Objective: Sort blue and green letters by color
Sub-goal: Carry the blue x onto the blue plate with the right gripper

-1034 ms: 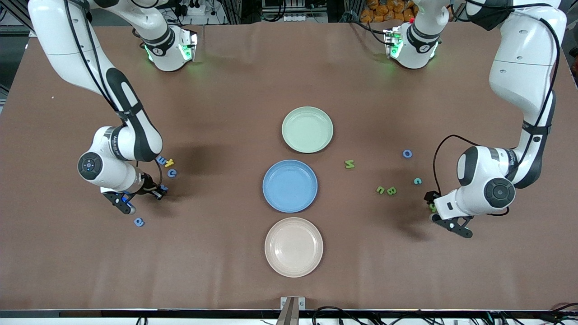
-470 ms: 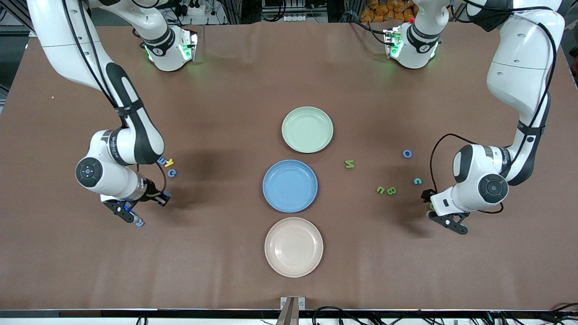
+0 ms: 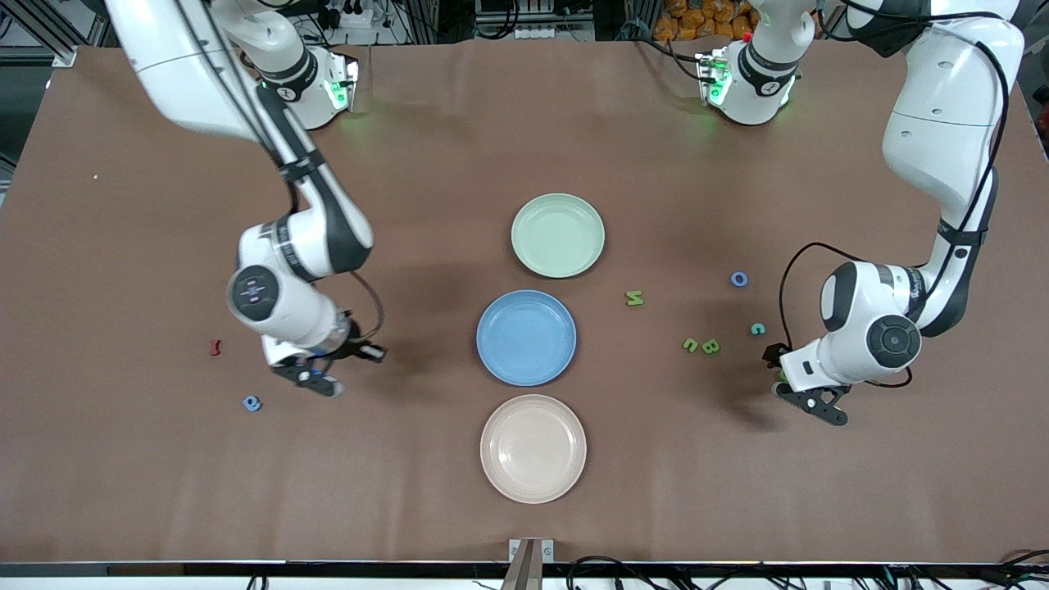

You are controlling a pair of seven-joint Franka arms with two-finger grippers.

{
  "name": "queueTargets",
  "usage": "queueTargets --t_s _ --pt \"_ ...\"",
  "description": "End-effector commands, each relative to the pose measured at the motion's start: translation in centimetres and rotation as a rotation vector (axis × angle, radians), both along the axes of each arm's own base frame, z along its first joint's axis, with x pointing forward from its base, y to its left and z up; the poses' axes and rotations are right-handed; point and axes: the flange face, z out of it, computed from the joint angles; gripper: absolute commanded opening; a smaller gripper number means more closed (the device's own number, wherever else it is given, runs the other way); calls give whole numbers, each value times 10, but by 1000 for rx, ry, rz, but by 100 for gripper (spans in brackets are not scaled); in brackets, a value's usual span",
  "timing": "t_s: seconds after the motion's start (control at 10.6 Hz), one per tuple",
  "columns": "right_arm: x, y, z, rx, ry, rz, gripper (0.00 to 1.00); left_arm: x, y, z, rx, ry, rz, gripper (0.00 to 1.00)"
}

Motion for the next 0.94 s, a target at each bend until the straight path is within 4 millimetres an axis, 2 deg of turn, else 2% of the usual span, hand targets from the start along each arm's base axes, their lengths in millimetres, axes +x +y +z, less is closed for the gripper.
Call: queueTargets --t_s 0.0,0.19,0.38,0.47,0.56,0.66,0.75,0.85 --pt "-24 100 7 1 -34 132 0 -3 -2 3 2 -8 -14 100" --pt "-46 166 0 7 -47 202 0 -3 -3 3 -1 -8 -12 100" --pt "-61 217 -3 25 -69 232 0 -4 -3 2 -2 -7 -8 100" --pt "-65 233 -5 42 -97 238 0 -4 -3 2 -3 -7 -6 100" --pt "-70 246 -10 64 -135 248 0 -4 -3 2 -4 -7 -2 69" --pt "-73 252 -13 76 -148 228 47 -4 -4 2 -12 -8 42 20" --pt "-78 258 -15 77 -140 184 99 -5 -5 2 -13 -8 56 0" --pt "-79 258 -14 76 -129 168 100 -5 -9 2 -15 -7 60 0"
